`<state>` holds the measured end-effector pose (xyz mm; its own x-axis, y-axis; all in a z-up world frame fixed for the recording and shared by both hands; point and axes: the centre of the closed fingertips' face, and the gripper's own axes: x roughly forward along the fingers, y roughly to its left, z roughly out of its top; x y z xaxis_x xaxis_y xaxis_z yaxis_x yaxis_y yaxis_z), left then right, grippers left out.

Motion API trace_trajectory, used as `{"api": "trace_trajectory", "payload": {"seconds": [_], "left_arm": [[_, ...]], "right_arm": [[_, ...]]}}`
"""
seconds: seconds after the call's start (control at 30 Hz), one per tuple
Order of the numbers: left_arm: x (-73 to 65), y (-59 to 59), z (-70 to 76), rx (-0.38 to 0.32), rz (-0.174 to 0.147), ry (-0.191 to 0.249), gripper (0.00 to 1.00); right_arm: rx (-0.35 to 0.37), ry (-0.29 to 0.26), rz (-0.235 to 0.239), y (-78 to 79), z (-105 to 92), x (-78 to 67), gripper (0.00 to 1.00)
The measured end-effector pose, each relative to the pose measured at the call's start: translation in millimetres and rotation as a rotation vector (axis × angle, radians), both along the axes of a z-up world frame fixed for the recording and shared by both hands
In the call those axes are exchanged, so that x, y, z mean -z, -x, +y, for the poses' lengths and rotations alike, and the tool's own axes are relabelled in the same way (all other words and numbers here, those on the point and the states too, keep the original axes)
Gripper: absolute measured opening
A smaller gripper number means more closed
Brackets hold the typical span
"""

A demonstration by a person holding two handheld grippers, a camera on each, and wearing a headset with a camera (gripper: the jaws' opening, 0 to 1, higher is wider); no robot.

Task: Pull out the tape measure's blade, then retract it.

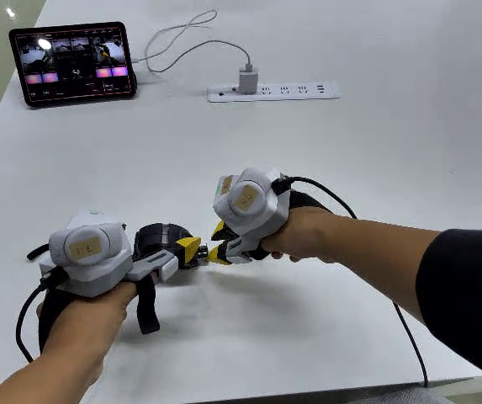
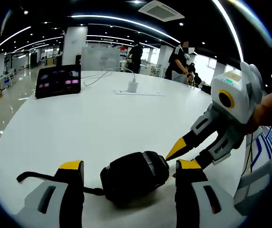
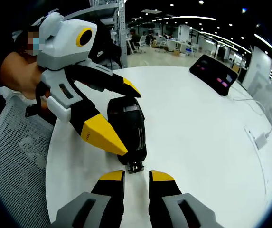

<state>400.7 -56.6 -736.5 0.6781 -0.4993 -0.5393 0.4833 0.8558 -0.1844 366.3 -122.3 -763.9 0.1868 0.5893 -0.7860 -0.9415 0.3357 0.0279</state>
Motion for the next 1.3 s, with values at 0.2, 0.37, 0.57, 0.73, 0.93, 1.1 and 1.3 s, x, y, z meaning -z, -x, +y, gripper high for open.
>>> {"api": "trace_trajectory", "payload": {"seconds": [0.2, 0.37, 0.57, 0.73, 0.93, 1.1, 1.3], "left_arm": [[-3.3, 5.3, -0.4, 0.039, 0.017, 0.045, 0.96], [-5.6, 13.7, -1.0, 0.110, 0.017, 0.056, 0.99], [-7.0, 23.4, 0.4, 0.198, 0.018, 0.028, 0.99], [-14.6, 24.2, 3.3, 0.248, -0.012, 0.043, 0.99], [-10.7, 30.9, 15.0, 0.287, 0.038, 0.027, 0.99], [-7.5, 37.2, 25.8, 0.326, 0.033, -0.022, 0.99], [-5.9, 42.5, 34.8, 0.364, 0.033, -0.067, 0.99]], "right_arm": [[0.062, -0.044, 0.001, 2.2, -7.3, -10.1, 0.20], [0.097, -0.062, 0.009, 6.8, -17.4, -14.3, 0.24], [0.158, -0.097, 0.018, 11.0, -35.6, -21.4, 0.31], [0.213, -0.120, 0.009, 14.0, -56.1, -27.5, 0.34], [0.268, -0.130, 0.003, 23.7, -86.4, -28.2, 0.37], [0.277, -0.118, -0.014, 31.5, -107.4, -30.2, 0.41], [0.274, -0.109, -0.053, 37.4, -126.7, -36.2, 0.44]]}}
